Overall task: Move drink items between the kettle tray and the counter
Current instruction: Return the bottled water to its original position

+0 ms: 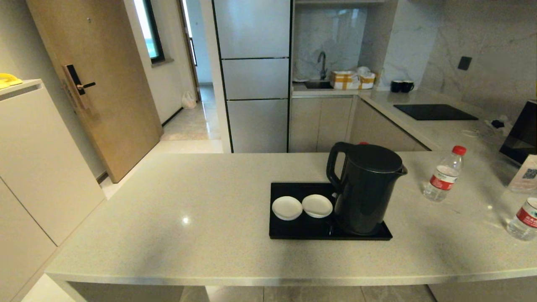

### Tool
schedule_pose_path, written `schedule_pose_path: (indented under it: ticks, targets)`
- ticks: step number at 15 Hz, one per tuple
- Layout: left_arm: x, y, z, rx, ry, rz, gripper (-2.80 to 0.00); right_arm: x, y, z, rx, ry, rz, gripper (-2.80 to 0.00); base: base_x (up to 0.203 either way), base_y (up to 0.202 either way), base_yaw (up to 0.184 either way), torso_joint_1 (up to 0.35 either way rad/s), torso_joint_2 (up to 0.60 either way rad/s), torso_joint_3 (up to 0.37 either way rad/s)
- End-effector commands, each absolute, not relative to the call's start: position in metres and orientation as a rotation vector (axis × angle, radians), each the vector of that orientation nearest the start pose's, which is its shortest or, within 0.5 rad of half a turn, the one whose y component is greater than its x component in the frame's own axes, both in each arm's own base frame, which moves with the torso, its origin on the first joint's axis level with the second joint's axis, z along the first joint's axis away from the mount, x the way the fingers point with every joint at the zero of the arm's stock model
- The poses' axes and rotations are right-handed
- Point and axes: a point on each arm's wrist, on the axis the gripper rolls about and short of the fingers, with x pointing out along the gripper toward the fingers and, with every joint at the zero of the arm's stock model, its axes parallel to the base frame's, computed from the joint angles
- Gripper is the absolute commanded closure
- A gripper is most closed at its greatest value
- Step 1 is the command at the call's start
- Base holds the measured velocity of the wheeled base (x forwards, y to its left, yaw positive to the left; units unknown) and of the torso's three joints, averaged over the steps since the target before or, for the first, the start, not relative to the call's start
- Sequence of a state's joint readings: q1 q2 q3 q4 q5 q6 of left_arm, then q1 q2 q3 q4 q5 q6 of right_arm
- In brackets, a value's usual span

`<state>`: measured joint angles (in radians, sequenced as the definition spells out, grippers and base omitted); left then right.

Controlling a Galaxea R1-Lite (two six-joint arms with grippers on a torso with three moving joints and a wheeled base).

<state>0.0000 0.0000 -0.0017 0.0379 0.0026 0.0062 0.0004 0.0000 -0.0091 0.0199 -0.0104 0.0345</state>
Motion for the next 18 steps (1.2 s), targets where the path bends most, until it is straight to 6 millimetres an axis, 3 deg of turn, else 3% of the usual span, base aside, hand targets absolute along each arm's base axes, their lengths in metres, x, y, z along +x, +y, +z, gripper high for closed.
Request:
schedule_pose_path:
  ticks: [1,4,7,8,10,12,14,18]
  targets:
    - [-0.023,0.0,0.072,0.006,0.035,0.004,0.0,-0.023,0.0,0.076,0.034,0.017,-0.012,0.0,0.0,0.0,0.0,0.0,0.0,0.0]
    - [-0.023,0.0,0.072,0.006,0.037,0.003,0.0,-0.026,0.0,0.083,0.022,0.019,-0.014,0.0,0.0,0.0,0.0,0.0,0.0,0.0]
    - [-0.023,0.0,0.072,0.006,0.037,0.003,0.0,-0.024,0.0,0.147,0.058,-0.003,-0.014,0.0,0.0,0.0,0.0,0.0,0.0,0.0]
    - [-0.023,0.0,0.072,0.006,0.036,0.003,0.0,-0.017,-0.001,0.174,0.073,0.006,-0.023,0.0,0.0,0.0,0.0,0.0,0.0,0.0]
    - [-0.023,0.0,0.072,0.006,0.037,0.004,0.0,0.002,-0.002,0.203,0.084,0.076,-0.074,0.0,0.0,0.0,0.0,0.0,0.0,0.0]
    - [-0.023,0.0,0.072,0.006,0.036,0.003,0.0,0.035,-0.003,0.21,0.088,0.207,-0.123,0.0,0.0,0.0,0.0,0.0,0.0,0.0]
    - [-0.023,0.0,0.072,0.006,0.037,0.003,0.0,0.082,-0.004,0.208,0.104,0.309,-0.167,0.0,0.0,0.0,0.0,0.0,0.0,0.0]
    - [-0.023,0.0,0.072,0.006,0.037,0.003,0.0,0.188,-0.014,0.17,0.087,0.421,-0.398,0.0,0.0,0.0,0.0,0.0,0.0,0.0]
